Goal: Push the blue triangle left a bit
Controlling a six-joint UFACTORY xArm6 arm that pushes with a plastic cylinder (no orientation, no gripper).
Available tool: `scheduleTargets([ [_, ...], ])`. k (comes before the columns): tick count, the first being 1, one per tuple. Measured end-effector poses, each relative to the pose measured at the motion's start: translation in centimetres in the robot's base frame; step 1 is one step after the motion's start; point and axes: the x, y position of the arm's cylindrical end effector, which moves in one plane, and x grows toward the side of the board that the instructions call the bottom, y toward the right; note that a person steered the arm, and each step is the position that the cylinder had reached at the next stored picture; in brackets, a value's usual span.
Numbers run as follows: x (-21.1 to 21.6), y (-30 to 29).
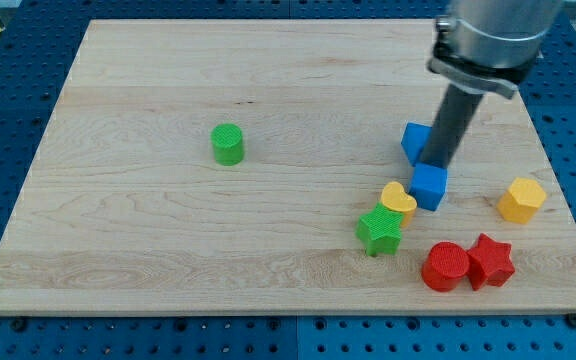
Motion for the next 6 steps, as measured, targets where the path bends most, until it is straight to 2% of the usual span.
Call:
scheduleTargets([
  [1,0.1,0.5],
  [3,0.0,5.1],
  [4,-2.6,3.5],
  [6,-4.3,-3.9],
])
